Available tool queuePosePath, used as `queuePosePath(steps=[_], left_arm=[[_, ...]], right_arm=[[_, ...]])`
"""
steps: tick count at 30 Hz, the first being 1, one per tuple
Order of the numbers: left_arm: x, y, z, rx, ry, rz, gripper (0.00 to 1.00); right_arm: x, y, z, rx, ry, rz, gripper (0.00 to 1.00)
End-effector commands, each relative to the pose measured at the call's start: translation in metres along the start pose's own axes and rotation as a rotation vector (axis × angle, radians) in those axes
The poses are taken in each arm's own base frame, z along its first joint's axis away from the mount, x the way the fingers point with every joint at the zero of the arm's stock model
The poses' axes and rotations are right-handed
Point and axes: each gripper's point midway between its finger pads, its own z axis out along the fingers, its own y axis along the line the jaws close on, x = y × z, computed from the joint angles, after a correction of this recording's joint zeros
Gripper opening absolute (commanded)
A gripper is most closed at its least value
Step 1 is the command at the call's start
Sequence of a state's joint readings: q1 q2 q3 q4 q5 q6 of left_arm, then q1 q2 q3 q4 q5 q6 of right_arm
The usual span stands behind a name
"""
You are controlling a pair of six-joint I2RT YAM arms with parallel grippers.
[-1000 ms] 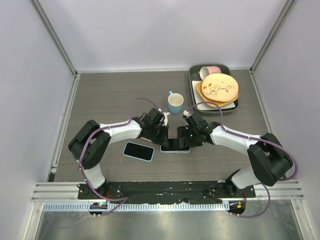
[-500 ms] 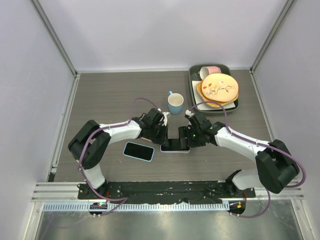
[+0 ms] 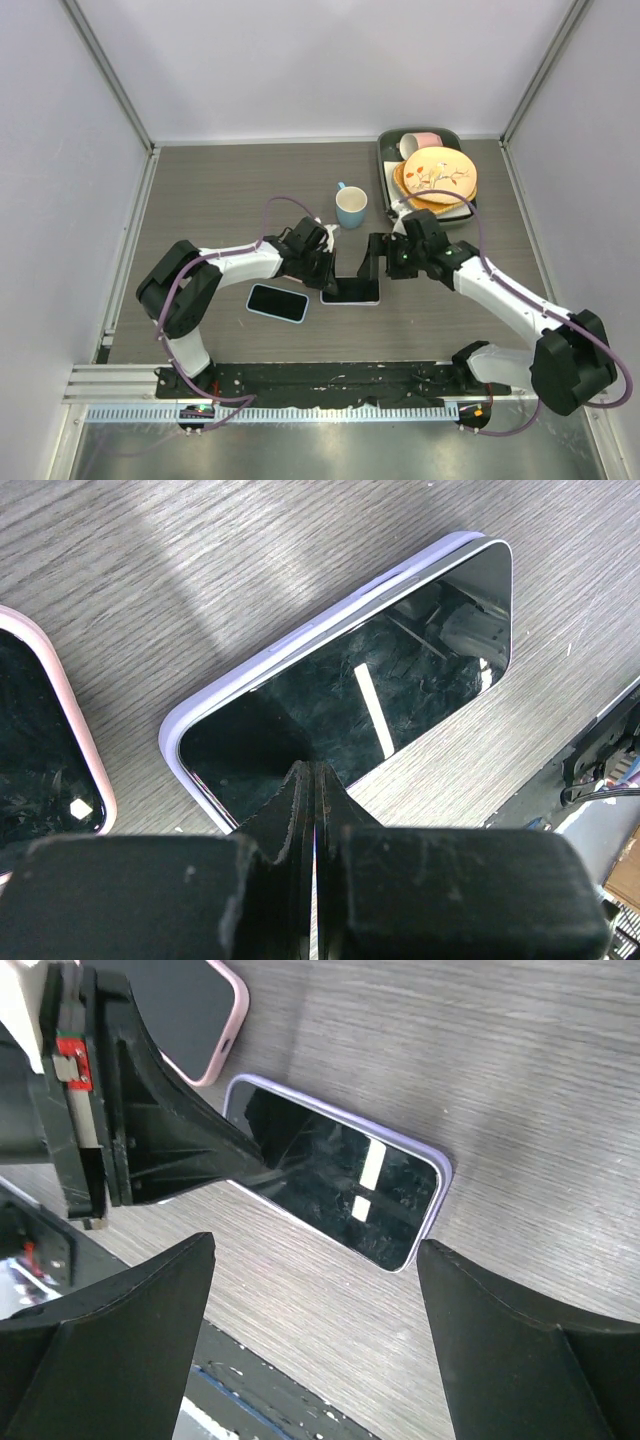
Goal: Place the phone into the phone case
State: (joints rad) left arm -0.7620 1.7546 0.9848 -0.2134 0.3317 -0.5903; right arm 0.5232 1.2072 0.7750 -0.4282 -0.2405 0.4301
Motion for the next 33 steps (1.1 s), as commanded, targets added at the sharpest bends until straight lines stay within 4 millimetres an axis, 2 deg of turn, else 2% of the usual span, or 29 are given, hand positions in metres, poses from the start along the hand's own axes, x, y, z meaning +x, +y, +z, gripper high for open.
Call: queuePosePath(steps=[1, 4, 5, 15, 25, 33], left_arm=[[0.020, 0.029, 0.005, -0.116, 0.045, 0.001, 0.01], [0.018, 0.028, 0.005, -0.109, 0.044, 0.004, 0.01], [0.018, 0.028, 0.005, -0.109, 0.045, 0.003, 0.01], [0.017, 0.028, 0.005, -0.112, 0.043, 0.008, 0.00], [0.017, 0.028, 0.004, -0.117, 0.043, 0.011, 0.00], [0.016, 0.028, 0.004, -0.116, 0.042, 0.011, 0.00]], right_arm=[[-0.013, -0.004, -0.011, -0.114, -0.045, 0.095, 0.87], [-0.003, -0.016, -0.007, -0.161, -0.009, 0.164, 0.86], [0.007, -0.020, -0.004, -0.167, 0.012, 0.187, 0.85], [0.043, -0.032, 0.021, -0.207, 0.125, 0.288, 0.75], [0.062, -0.044, 0.039, -0.184, 0.189, 0.332, 0.47], [0.070, -0.053, 0.047, -0.143, 0.215, 0.343, 0.34]])
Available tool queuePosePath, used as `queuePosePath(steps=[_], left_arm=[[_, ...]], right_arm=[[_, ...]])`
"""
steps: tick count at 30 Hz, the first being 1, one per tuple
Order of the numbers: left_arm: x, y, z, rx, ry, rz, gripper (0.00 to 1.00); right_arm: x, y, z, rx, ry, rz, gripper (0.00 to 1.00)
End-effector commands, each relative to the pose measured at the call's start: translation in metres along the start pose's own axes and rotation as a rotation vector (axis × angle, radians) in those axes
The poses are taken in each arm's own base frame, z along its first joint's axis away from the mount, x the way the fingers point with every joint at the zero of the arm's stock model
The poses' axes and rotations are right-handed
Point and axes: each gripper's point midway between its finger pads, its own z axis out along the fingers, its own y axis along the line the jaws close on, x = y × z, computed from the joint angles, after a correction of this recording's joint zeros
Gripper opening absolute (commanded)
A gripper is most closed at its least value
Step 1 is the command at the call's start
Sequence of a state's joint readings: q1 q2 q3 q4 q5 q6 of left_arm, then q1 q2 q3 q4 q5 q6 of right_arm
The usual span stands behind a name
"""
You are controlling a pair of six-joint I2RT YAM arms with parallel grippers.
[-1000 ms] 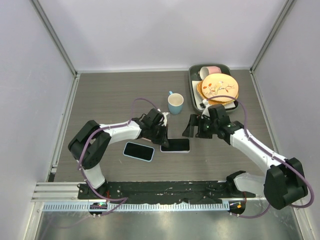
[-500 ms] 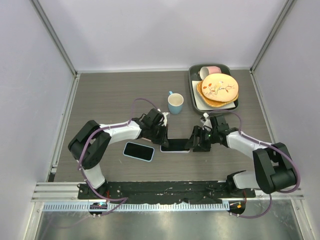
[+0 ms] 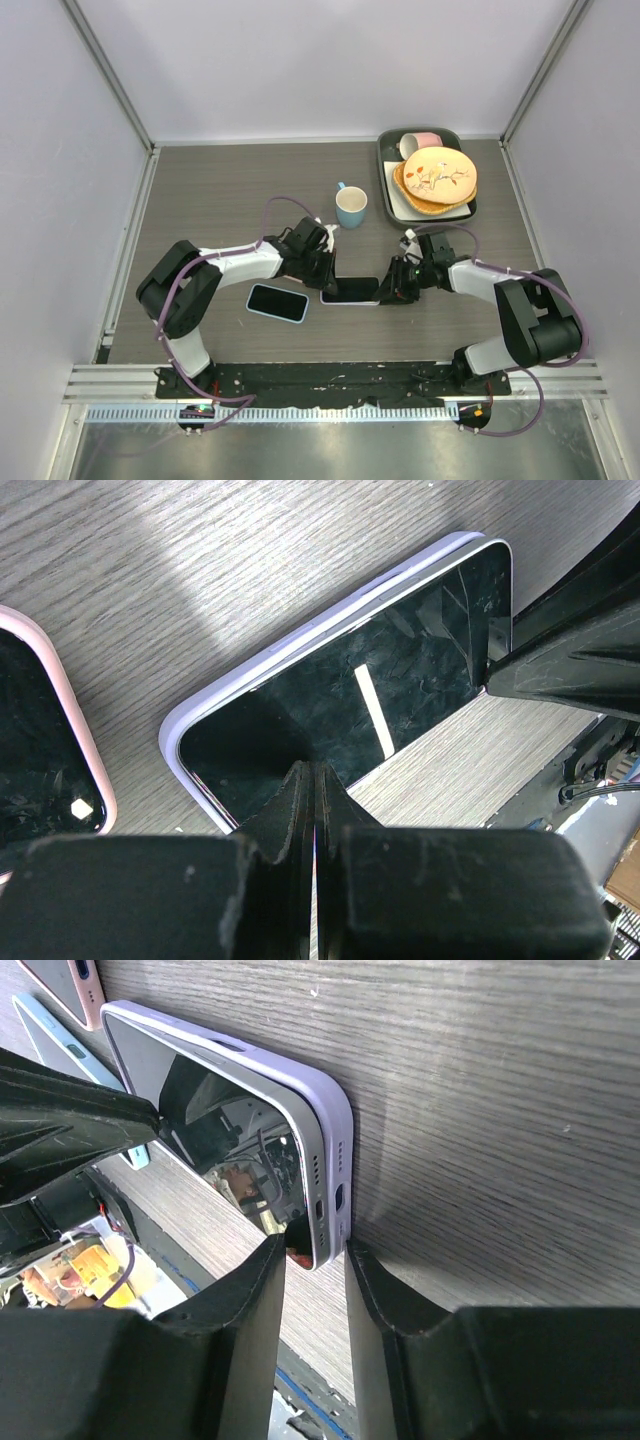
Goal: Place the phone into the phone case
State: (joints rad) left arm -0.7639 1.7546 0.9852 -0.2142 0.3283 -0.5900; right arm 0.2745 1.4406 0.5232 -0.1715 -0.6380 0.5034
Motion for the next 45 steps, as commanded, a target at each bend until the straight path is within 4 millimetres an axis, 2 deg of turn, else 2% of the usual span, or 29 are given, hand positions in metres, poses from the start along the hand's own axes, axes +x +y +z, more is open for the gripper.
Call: queuePosePath(steps=[1, 13, 25, 33, 38, 43, 44, 45], left_arm=[[0.016, 0.028, 0.004, -0.115, 0.045, 0.010, 0.00], [0.013, 0.026, 0.003, -0.114, 0.043, 0.016, 0.00], [-0.006, 0.013, -0.006, -0.098, 0.000, 0.043, 0.00], [-0.015, 0.003, -0.013, -0.080, -0.026, 0.055, 0.00], [-0.024, -0.005, -0.019, -0.067, -0.051, 0.065, 0.00], [-0.035, -0.016, -0.026, -0.050, -0.088, 0.087, 0.00], [-0.036, -0.017, -0.027, -0.050, -0.093, 0.089, 0.00], [-0.039, -0.020, -0.029, -0.042, -0.105, 0.096, 0.00]], right_arm=[[-0.003, -0.009, 0.007, 0.029, -0.012, -0.010, 0.33], [0.004, -0.022, 0.015, 0.090, 0.014, -0.009, 0.22], [0.016, -0.041, 0.031, 0.241, 0.051, -0.045, 0.13], [0.017, -0.052, 0.038, 0.384, 0.061, -0.112, 0.01], [0.024, -0.061, 0.043, 0.473, 0.084, -0.149, 0.01], [0.020, -0.066, 0.039, 0.589, 0.067, -0.227, 0.01], [0.013, -0.069, 0.035, 0.638, 0.031, -0.252, 0.01], [0.010, -0.064, 0.035, 0.644, 0.020, -0.274, 0.01]])
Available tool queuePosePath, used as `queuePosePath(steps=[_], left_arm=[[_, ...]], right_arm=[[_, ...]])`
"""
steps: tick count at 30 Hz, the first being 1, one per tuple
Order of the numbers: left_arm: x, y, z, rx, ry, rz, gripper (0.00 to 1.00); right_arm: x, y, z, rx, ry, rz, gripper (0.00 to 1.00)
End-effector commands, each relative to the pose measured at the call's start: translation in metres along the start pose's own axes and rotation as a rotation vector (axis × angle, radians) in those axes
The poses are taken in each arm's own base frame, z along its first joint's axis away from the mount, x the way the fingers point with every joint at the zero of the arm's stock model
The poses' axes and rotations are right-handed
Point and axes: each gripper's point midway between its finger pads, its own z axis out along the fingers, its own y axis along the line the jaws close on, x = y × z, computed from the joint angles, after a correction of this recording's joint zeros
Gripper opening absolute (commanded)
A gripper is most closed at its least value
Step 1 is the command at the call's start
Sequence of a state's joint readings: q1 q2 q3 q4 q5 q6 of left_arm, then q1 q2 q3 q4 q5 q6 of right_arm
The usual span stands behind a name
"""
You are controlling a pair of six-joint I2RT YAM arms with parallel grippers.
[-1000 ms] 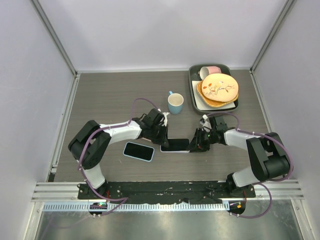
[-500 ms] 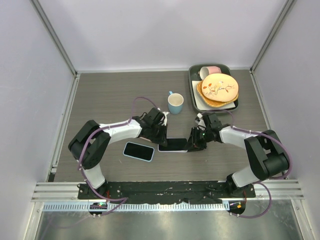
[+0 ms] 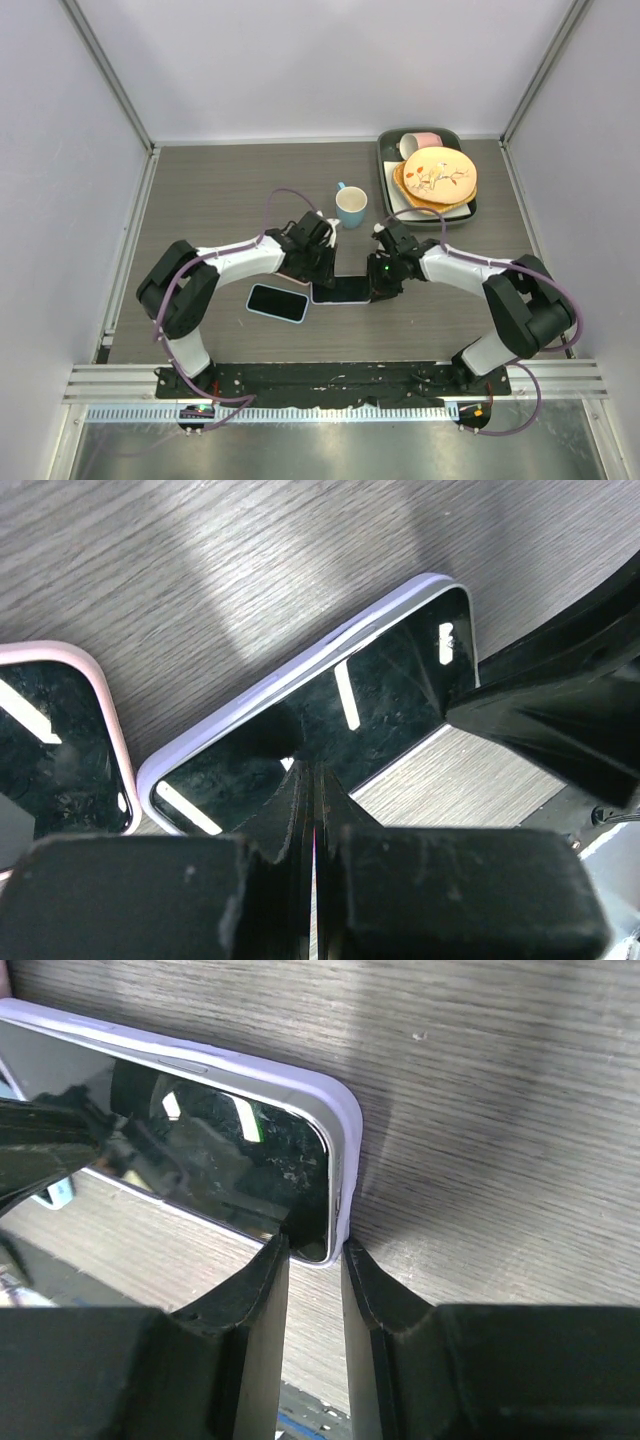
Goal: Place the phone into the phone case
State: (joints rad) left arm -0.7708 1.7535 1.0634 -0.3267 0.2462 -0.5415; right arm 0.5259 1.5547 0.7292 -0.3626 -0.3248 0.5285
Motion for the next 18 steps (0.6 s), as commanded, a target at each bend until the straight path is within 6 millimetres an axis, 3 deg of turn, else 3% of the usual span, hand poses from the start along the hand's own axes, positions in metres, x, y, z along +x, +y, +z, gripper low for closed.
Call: queuePosePath(steps=[1, 8, 12, 18], left_arm=[[-0.029, -0.022, -0.023, 0.042, -0.102, 0.048, 0.00], [-0.038, -0.029, -0.031, 0.057, -0.145, 0.061, 0.00], [-0.041, -0.030, -0.036, 0.059, -0.169, 0.068, 0.01], [-0.043, -0.034, -0.049, 0.085, -0.230, 0.081, 0.04]], right_arm=[[0.015, -0.067, 0.027, 0.396, -0.035, -0.136, 0.01], [-0.001, -0.053, 0.013, 0.485, -0.118, -0.236, 0.01], [-0.015, -0.023, -0.001, 0.368, -0.202, -0.254, 0.04], [-0.039, 0.024, -0.039, 0.191, -0.352, -0.265, 0.13]])
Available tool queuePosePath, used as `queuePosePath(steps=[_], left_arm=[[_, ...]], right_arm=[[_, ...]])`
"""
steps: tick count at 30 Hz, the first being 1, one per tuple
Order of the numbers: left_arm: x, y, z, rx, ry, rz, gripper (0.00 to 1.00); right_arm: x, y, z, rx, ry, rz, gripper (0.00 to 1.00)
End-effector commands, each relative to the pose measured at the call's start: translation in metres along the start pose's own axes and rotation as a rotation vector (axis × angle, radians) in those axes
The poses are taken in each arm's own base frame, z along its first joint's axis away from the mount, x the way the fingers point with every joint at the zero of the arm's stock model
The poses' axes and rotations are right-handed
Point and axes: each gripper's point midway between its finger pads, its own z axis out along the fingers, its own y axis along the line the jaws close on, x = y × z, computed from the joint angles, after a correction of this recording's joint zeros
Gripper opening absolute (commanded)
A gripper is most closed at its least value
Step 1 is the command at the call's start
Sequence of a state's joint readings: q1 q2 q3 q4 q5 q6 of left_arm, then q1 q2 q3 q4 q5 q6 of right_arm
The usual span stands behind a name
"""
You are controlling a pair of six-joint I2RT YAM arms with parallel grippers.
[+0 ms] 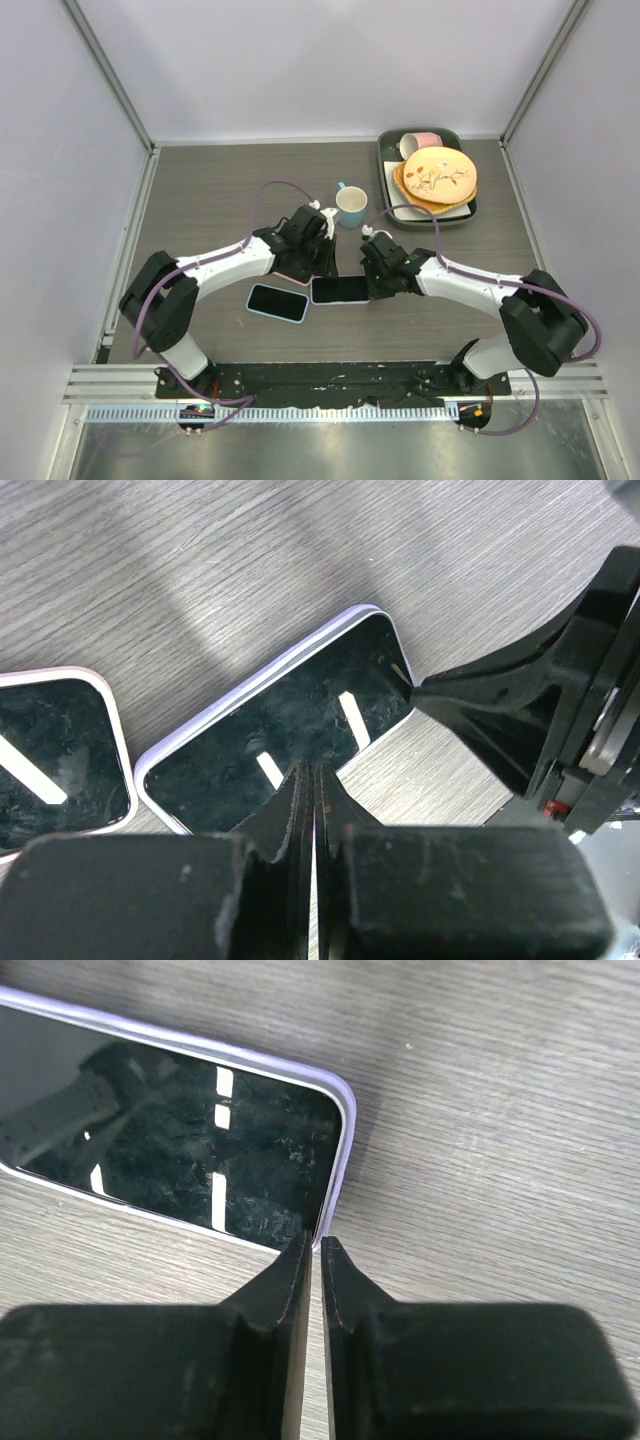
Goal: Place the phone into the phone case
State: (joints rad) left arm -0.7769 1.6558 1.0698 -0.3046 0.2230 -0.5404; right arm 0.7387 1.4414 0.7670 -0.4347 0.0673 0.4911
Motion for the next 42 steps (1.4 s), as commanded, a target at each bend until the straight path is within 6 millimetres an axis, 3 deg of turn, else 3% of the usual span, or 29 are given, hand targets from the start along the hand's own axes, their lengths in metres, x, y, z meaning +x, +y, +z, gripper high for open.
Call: queuePosePath(steps=[1, 5, 12, 18, 25, 32, 38, 39, 42], left_arm=[[-0.023, -0.017, -0.021, 0.056, -0.133, 0.054, 0.04], [-0.019, -0.019, -0.032, 0.081, -0.183, 0.069, 0.07], [-0.021, -0.029, -0.058, 0.158, -0.309, 0.089, 0.13], [-0.025, -0.038, -0.070, 0.214, -0.376, 0.102, 0.18], [-0.024, -0.040, -0.065, 0.227, -0.354, 0.106, 0.19], [-0.020, -0.042, -0.053, 0.235, -0.299, 0.117, 0.19], [-0.016, -0.046, -0.033, 0.213, -0.235, 0.161, 0.18], [-0.005, -0.043, -0.025, 0.191, -0.190, 0.165, 0.18], [-0.001, -0.045, -0.017, 0.166, -0.159, 0.191, 0.18]], right_arm=[[-0.038, 0.011, -0.022, -0.063, -0.164, -0.001, 0.16], [-0.052, 0.022, -0.045, -0.210, -0.207, 0.058, 0.22], [-0.068, 0.008, -0.068, -0.438, -0.284, 0.183, 0.52], [-0.065, -0.003, -0.062, -0.481, -0.252, 0.217, 0.69], [-0.056, -0.005, -0.047, -0.473, -0.201, 0.217, 0.72], [-0.050, -0.014, -0.030, -0.413, -0.145, 0.189, 0.66], [-0.048, -0.016, -0.020, -0.391, -0.106, 0.190, 0.64], [-0.046, -0.017, -0.016, -0.388, -0.092, 0.198, 0.64], [-0.042, -0.016, -0.010, -0.386, -0.070, 0.197, 0.65]])
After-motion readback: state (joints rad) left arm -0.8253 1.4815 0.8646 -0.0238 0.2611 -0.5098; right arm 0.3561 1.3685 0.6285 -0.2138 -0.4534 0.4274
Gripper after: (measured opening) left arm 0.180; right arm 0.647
